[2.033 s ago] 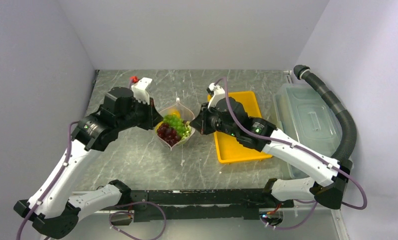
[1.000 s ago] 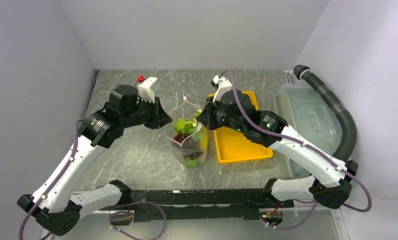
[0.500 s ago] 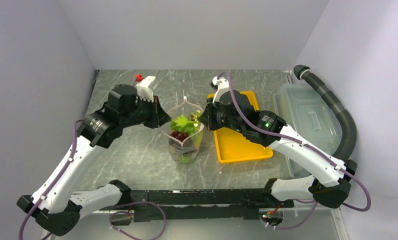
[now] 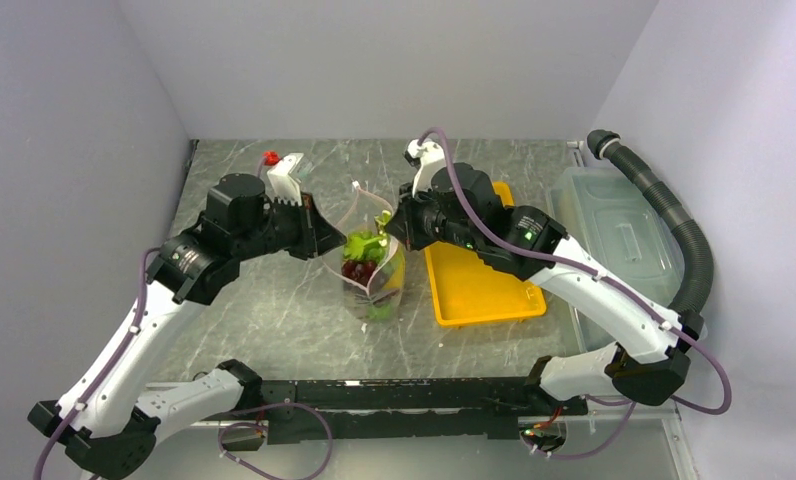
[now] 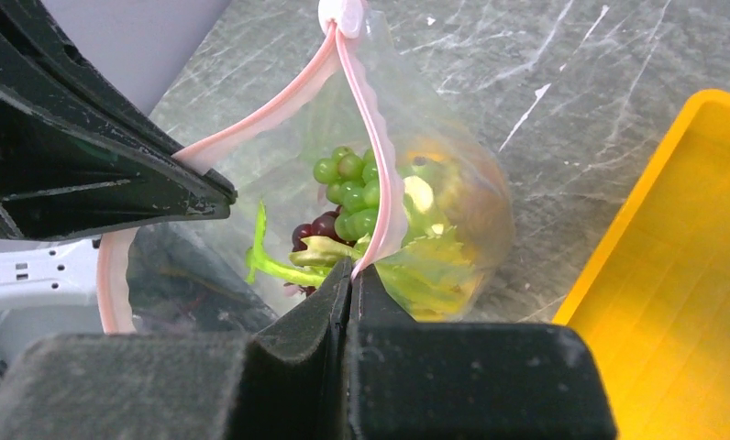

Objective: Place the food in the zip-top bag and seal the zipper

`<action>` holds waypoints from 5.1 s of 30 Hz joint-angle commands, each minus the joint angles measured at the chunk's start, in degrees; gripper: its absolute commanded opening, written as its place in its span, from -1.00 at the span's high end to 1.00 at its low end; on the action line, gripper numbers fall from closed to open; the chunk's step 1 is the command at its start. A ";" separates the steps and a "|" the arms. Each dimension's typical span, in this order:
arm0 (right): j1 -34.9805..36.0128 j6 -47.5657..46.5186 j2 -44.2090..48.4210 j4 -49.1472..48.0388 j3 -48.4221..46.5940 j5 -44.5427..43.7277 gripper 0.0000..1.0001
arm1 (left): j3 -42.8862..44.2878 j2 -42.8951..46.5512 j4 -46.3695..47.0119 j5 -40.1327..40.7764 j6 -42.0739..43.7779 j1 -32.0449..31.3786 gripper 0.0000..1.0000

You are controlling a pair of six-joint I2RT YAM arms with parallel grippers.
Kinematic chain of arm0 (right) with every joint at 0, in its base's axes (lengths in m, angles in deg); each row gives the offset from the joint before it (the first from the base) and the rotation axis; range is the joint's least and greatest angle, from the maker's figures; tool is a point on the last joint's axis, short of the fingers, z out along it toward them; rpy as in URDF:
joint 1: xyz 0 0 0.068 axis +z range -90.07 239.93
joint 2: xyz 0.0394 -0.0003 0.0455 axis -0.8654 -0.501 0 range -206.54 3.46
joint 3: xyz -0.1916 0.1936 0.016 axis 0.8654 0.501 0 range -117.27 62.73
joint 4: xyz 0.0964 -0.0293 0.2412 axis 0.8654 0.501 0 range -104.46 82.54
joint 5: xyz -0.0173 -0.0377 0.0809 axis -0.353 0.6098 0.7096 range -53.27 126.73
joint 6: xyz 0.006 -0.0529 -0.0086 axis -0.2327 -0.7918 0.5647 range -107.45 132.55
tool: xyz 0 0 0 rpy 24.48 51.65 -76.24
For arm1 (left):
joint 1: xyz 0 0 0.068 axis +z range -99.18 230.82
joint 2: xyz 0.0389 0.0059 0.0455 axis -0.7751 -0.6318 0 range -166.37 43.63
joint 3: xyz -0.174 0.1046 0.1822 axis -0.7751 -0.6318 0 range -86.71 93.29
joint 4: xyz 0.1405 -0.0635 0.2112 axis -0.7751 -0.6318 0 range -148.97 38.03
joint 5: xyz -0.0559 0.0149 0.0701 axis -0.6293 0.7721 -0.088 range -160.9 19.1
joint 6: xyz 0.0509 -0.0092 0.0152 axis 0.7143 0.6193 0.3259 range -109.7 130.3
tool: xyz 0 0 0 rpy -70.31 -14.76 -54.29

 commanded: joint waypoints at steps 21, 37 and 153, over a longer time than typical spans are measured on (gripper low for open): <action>0.23 7.13 -1.78 -9.60 3.54 3.98 1.00 | 1.25 -3.23 8.08 -7.91 -3.10 0.04 1.00; 0.24 3.50 -0.50 -2.04 -0.44 -5.03 0.51 | 5.46 -1.89 3.02 -5.96 2.53 0.04 1.00; 18.78 -57.86 8.61 8.52 7.11 13.79 1.00 | 2.92 -3.06 -5.15 -34.50 22.01 -3.82 0.97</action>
